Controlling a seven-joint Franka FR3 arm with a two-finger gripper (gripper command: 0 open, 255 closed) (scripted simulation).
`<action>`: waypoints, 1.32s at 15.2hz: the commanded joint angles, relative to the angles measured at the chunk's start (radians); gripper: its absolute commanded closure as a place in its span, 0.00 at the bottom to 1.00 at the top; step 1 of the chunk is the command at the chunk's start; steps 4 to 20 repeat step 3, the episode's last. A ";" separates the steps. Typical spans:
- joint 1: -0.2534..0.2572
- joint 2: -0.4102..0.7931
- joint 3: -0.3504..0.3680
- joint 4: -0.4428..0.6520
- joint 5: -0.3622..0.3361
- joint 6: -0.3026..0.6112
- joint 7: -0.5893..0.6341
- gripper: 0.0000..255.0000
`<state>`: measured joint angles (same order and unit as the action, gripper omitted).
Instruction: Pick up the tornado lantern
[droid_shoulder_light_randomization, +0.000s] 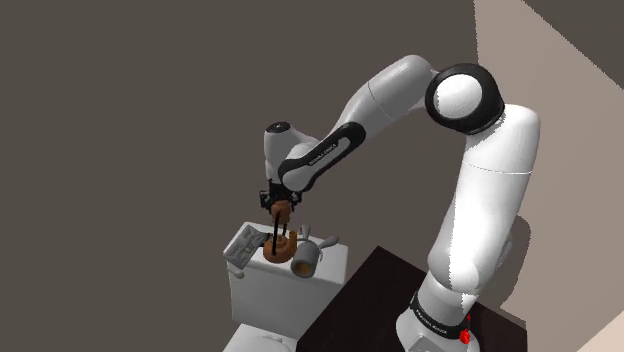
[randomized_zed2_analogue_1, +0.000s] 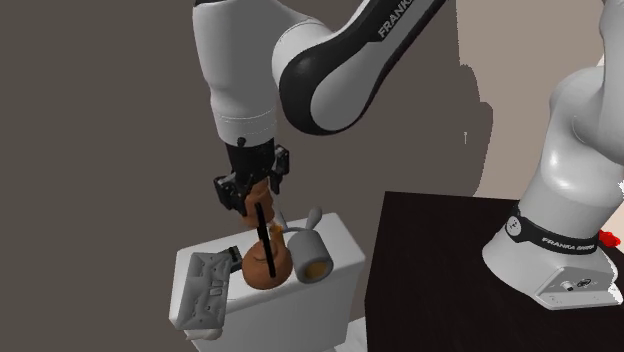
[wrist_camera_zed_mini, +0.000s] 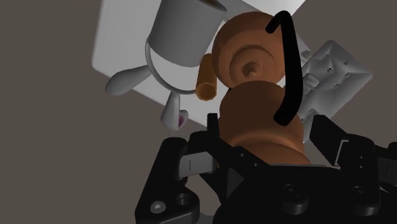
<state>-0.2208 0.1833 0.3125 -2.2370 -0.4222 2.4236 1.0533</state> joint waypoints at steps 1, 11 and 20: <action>-0.005 -0.021 0.004 0.004 0.019 -0.020 -0.020 1.00; -0.005 -0.023 0.004 0.004 0.020 -0.021 -0.021 1.00; -0.005 -0.023 0.004 0.004 0.020 -0.021 -0.021 1.00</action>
